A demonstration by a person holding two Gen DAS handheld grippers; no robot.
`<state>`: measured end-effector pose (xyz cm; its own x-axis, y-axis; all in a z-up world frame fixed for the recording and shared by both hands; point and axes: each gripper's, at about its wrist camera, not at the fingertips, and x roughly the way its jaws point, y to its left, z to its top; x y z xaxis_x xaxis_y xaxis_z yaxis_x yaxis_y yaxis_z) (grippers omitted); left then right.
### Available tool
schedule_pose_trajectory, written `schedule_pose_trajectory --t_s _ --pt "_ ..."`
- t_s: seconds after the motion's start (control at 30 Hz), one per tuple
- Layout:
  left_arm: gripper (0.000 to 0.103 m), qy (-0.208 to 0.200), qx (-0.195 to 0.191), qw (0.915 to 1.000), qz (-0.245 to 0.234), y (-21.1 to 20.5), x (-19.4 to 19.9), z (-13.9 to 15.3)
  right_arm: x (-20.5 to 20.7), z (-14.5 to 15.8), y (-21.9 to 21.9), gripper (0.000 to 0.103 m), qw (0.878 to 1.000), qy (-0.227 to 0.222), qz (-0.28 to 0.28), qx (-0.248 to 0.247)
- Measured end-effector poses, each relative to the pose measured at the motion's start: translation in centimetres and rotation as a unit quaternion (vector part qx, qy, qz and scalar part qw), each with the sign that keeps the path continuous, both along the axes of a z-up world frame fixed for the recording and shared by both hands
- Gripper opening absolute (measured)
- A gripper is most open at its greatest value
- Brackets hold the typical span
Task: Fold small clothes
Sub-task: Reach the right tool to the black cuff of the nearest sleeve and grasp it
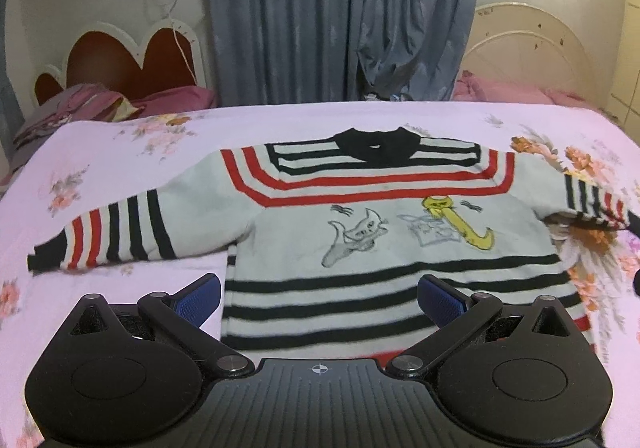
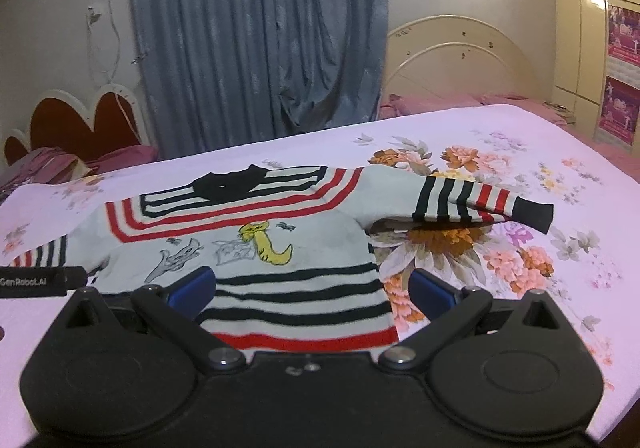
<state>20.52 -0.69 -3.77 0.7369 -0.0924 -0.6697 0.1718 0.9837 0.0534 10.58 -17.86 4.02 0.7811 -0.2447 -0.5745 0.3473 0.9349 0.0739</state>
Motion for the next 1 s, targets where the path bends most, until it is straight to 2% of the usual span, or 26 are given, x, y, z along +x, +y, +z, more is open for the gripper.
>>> schedule_pose_trajectory --t_s 0.27,0.67,0.87,1.0 --pt "0.103 0.012 0.005 0.9998 -0.012 -1.0 3.0 -1.8 2.6 -1.5 -3.0 0.102 0.999 0.022 -0.033 -0.004" --pt "0.103 0.019 0.003 0.9989 0.043 -5.2 7.0 -4.8 6.5 -4.0 -12.5 0.102 0.997 0.047 -0.053 -0.002" --pt "0.103 0.023 0.011 0.9985 0.050 -8.7 9.4 -6.4 8.5 -6.2 -17.7 0.097 0.995 0.065 -0.070 -0.004" --pt "0.103 0.026 0.015 0.9981 0.054 -10.5 10.7 -7.2 9.7 -8.0 -21.5 0.085 0.992 0.082 -0.090 0.003"
